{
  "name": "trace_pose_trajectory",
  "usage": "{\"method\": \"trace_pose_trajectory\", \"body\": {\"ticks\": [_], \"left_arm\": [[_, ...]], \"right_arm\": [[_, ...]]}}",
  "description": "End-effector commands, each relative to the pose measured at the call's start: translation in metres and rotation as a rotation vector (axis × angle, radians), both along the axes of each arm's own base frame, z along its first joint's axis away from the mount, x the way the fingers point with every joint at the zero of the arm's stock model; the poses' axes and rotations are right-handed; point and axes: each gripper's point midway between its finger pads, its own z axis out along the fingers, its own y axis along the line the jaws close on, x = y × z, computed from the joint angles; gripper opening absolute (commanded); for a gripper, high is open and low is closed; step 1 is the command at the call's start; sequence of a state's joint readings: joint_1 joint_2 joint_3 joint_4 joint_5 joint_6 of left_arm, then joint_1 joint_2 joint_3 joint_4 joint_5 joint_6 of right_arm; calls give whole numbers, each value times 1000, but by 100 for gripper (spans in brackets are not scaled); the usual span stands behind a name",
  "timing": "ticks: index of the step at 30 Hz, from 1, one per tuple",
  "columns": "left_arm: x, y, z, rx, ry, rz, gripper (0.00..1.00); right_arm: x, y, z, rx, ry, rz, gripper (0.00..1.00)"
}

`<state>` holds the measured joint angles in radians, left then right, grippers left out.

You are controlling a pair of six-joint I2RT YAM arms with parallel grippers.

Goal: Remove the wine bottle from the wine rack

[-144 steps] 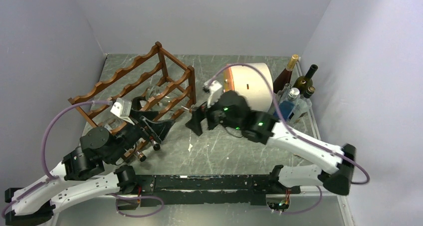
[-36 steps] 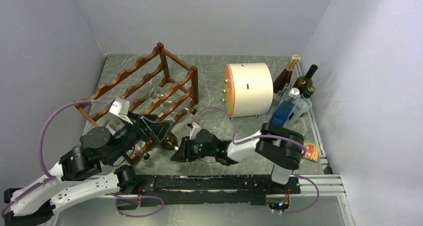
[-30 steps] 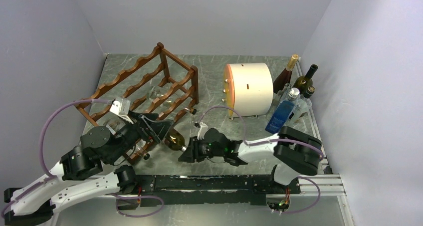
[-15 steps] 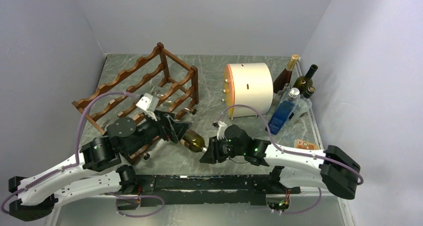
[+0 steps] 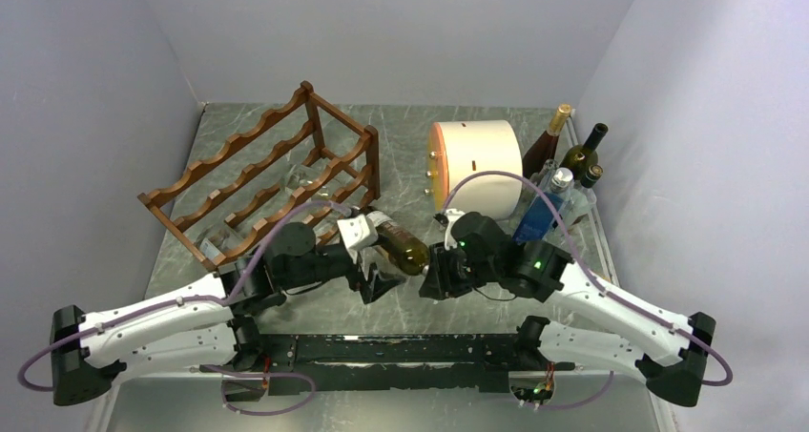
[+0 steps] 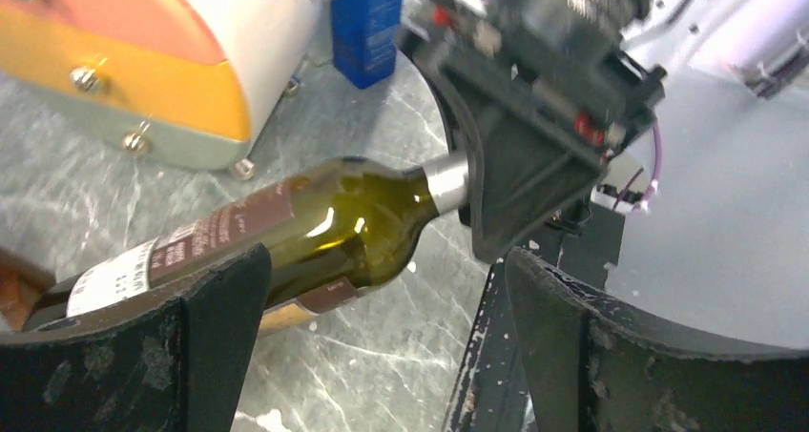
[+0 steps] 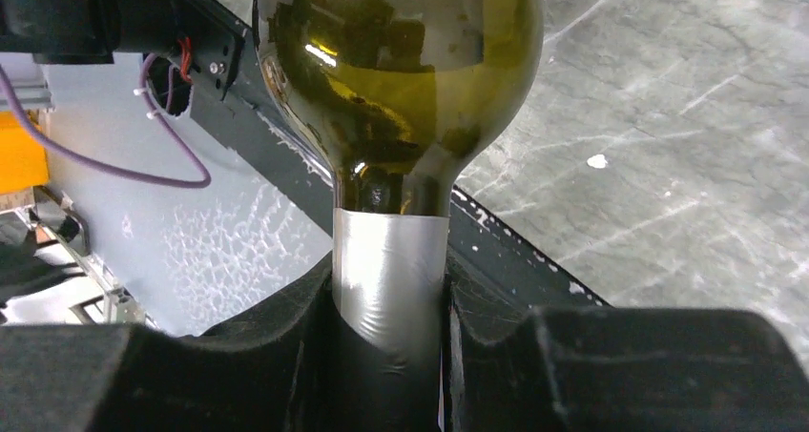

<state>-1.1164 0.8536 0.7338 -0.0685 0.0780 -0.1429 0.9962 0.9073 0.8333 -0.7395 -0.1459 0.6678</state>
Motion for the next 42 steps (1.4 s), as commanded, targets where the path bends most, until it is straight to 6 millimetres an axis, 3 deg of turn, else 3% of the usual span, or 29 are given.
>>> {"method": "trace_pose_trajectory", "body": {"ticks": [1,8,14,18,22,25,29,33,37,42], "left_arm": [[-19,-17,15,-109,-261,-202,97],[3,-32,-34,149,-422,-241,100],[13,-45,-67,322,-579,-255,99],[1,-61,-77,302,-615,-345,99],[7,-73,-87,295,-619,-327,100],[15,-77,-91,295,-596,-273,90],[23,-72,-89,256,-564,-180,52],[28,-64,-91,236,-474,-99,14],[34,-57,-92,204,-376,4,7],[35,-47,-85,108,-276,94,7]], "right_arm": [[-7,-20,21,-67,-27,47,0],[-17,-32,36,-83,-34,98,0],[-27,-32,33,-84,-11,164,0],[-29,-31,33,-75,-14,195,0],[-34,-26,36,-46,-11,237,0],[-34,-27,36,-47,-16,236,0],[-29,-26,40,-32,-49,219,0],[-4,-35,40,-98,-136,106,37],[29,-33,44,-115,-231,-33,67],[55,-24,59,-59,-335,-132,83]]}}
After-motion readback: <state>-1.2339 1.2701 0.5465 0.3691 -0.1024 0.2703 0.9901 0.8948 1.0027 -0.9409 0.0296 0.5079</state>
